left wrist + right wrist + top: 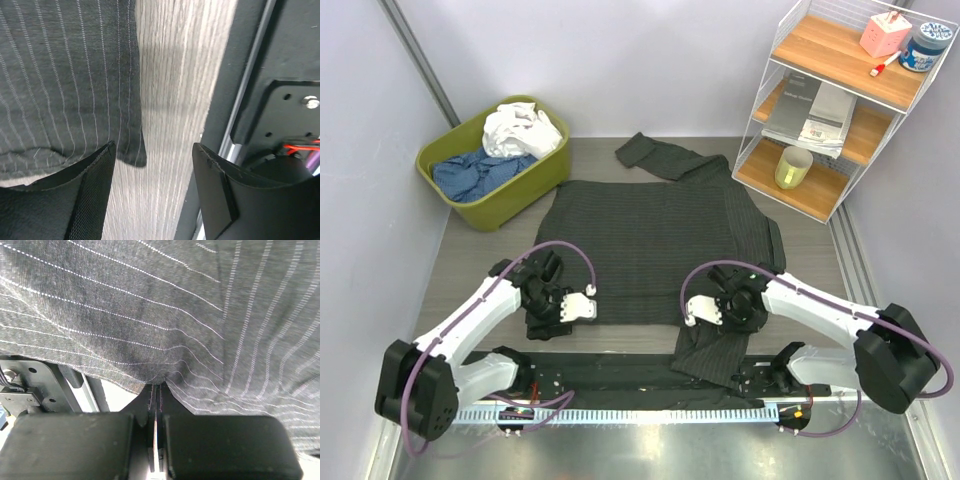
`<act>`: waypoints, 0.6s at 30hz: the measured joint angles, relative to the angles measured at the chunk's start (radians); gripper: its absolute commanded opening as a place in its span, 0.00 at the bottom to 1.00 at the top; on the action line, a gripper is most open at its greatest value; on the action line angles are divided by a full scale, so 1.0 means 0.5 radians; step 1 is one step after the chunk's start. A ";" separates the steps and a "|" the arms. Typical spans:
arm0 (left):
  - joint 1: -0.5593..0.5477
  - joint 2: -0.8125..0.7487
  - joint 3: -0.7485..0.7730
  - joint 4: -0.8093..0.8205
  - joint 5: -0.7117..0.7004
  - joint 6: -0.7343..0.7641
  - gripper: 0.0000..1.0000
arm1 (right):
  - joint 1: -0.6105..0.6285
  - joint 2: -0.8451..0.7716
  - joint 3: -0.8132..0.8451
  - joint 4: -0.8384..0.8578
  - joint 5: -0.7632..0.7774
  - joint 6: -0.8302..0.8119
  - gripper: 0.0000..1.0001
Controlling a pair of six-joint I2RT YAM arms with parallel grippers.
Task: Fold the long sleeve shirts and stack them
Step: Fold the shirt
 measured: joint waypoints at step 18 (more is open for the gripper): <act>-0.030 -0.124 -0.150 0.215 -0.106 0.048 0.00 | 0.001 -0.337 0.159 -0.262 -0.020 0.061 0.01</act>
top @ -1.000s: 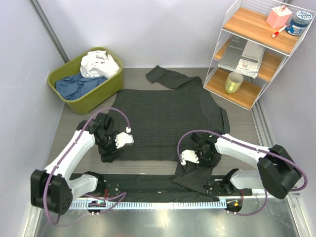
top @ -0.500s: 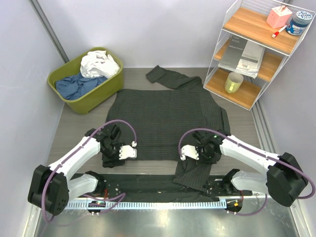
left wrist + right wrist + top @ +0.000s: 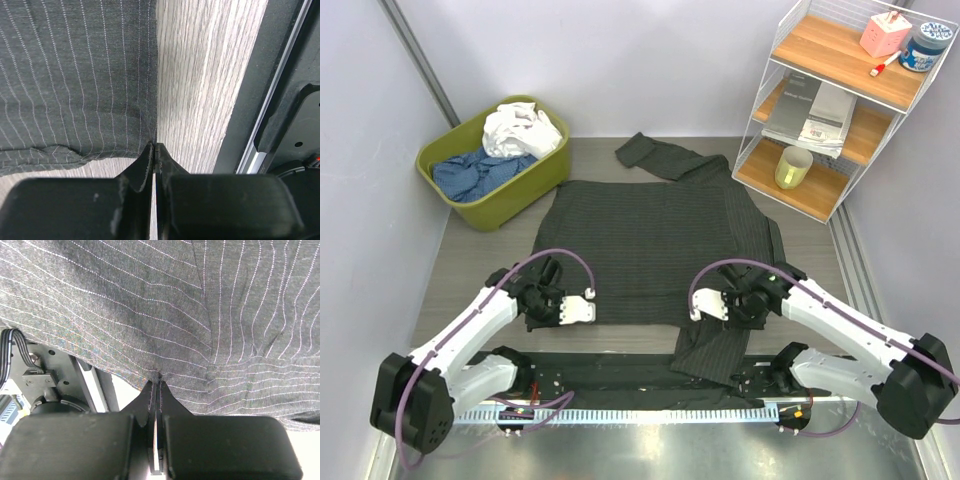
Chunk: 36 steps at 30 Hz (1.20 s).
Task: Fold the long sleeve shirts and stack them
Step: Fold the shirt
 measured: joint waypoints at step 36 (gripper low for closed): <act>0.372 0.958 1.115 -0.173 0.162 0.106 0.00 | -0.810 0.967 1.275 -0.362 -0.240 -0.260 0.01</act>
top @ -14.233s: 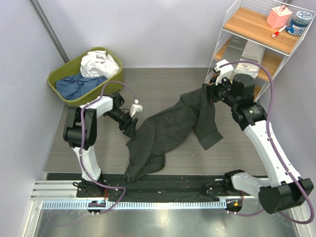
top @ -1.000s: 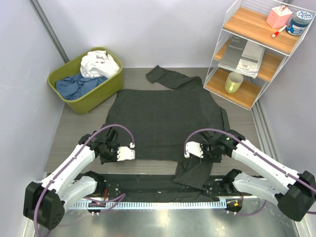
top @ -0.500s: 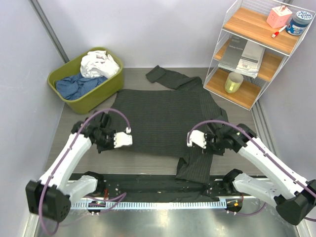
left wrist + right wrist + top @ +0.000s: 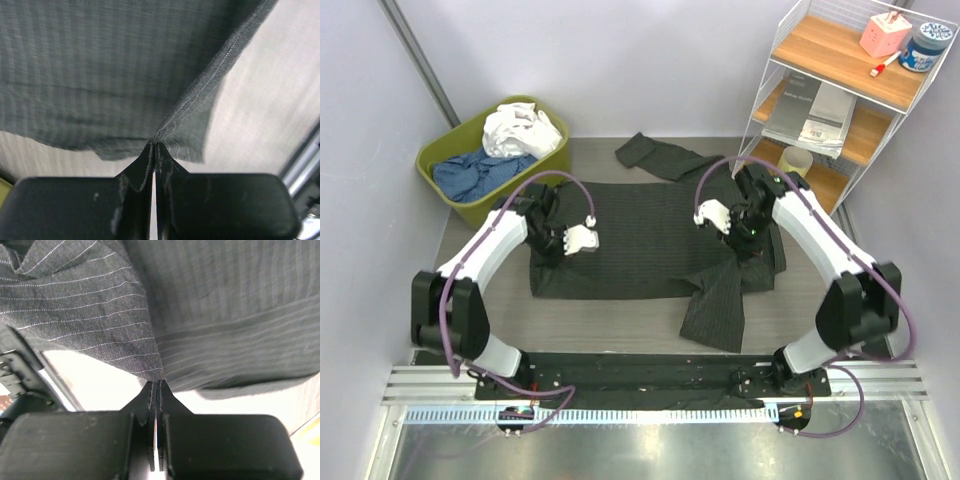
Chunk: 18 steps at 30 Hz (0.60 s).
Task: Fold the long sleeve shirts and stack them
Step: Fold the shirt
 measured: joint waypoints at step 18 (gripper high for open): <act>0.090 0.642 0.353 0.164 -0.002 -0.063 0.03 | -0.229 0.887 0.430 -0.079 -0.056 -0.153 0.01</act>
